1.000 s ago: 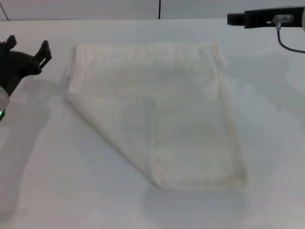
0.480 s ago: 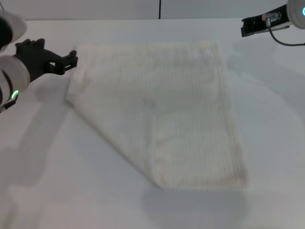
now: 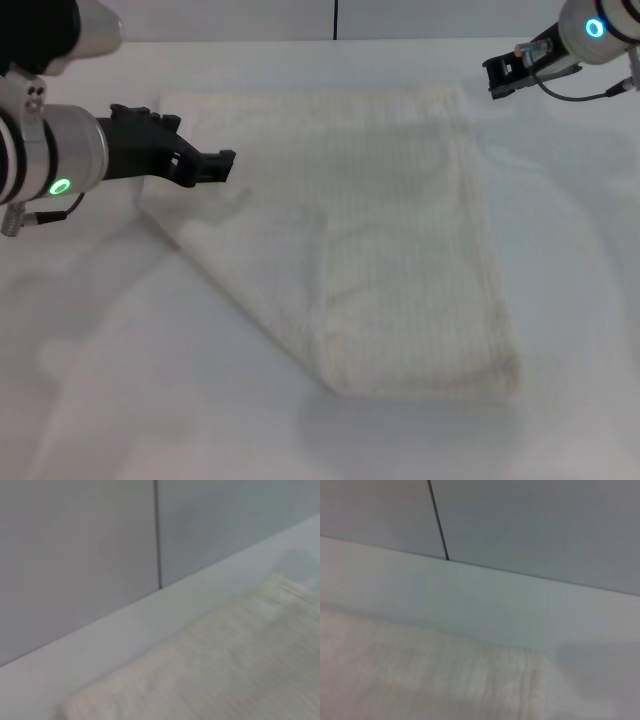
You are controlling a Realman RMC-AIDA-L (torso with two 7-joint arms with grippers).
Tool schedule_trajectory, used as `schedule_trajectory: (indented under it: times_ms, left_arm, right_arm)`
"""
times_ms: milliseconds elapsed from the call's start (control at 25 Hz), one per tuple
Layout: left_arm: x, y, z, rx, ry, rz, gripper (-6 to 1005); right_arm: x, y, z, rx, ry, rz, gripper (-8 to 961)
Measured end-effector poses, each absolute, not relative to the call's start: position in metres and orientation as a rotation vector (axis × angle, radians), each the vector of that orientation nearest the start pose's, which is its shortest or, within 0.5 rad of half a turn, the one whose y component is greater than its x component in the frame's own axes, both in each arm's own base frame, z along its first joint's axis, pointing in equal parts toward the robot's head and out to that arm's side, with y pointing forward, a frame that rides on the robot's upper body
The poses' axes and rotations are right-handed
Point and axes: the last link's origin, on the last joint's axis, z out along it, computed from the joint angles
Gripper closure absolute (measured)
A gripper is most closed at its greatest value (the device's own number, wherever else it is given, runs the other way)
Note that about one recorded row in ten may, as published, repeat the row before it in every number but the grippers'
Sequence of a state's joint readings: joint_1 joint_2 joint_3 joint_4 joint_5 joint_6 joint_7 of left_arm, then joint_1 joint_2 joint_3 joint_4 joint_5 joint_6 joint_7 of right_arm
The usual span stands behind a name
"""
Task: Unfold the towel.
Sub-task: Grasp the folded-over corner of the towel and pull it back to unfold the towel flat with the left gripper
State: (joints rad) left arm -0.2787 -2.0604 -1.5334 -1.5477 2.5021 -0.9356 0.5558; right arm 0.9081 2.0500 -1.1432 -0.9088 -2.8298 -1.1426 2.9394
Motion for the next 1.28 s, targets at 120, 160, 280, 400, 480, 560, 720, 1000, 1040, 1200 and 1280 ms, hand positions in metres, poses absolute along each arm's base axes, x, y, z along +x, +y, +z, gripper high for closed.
schedule_trajectory:
  times_ms: [120, 160, 280, 400, 480, 560, 720, 1000, 1040, 1200, 1280]
  left_arm:
    - [-0.186, 0.353, -0.006, -2.356, -0.659, 0.009, 220]
    - [-0.185, 0.352, -0.009, -2.365, -0.65, 0.013, 221]
    - [-0.181, 0.349, -0.021, -2.399, -0.624, 0.026, 223]
    - [-0.179, 0.347, -0.03, -2.427, -0.603, 0.043, 226]
    - [-0.176, 0.345, -0.034, -2.442, -0.586, 0.047, 228]
    - [-0.174, 0.344, -0.038, -2.451, -0.573, 0.047, 230]
    - [-0.169, 0.342, -0.044, -2.473, -0.549, 0.047, 233]
    - [-0.163, 0.339, -0.053, -2.495, -0.513, 0.041, 240]
    - [-0.162, 0.339, -0.056, -2.504, -0.5, 0.043, 241]
    - [-0.159, 0.337, -0.062, -2.521, -0.483, 0.048, 244]
    - [-0.158, 0.337, -0.068, -2.532, -0.47, 0.045, 246]
  right_arm:
    - [0.178, 0.464, 0.012, -2.055, 1.256, -0.212, 954]
    - [0.178, 0.465, 0.011, -2.056, 1.255, -0.213, 954]
    - [0.176, 0.467, 0.004, -2.063, 1.25, -0.221, 954]
    - [0.175, 0.468, -0.004, -2.073, 1.238, -0.226, 953]
    - [0.175, 0.467, -0.01, -2.081, 1.234, -0.227, 953]
    - [0.176, 0.465, -0.019, -2.092, 1.23, -0.236, 953]
    - [0.185, 0.462, -0.037, -2.098, 1.236, -0.259, 954]
    - [0.193, 0.458, -0.047, -2.103, 1.257, -0.268, 954]
    - [0.194, 0.457, -0.048, -2.104, 1.262, -0.269, 954]
    - [0.195, 0.457, -0.048, -2.104, 1.264, -0.268, 954]
    - [0.194, 0.457, -0.049, -2.106, 1.266, -0.265, 953]
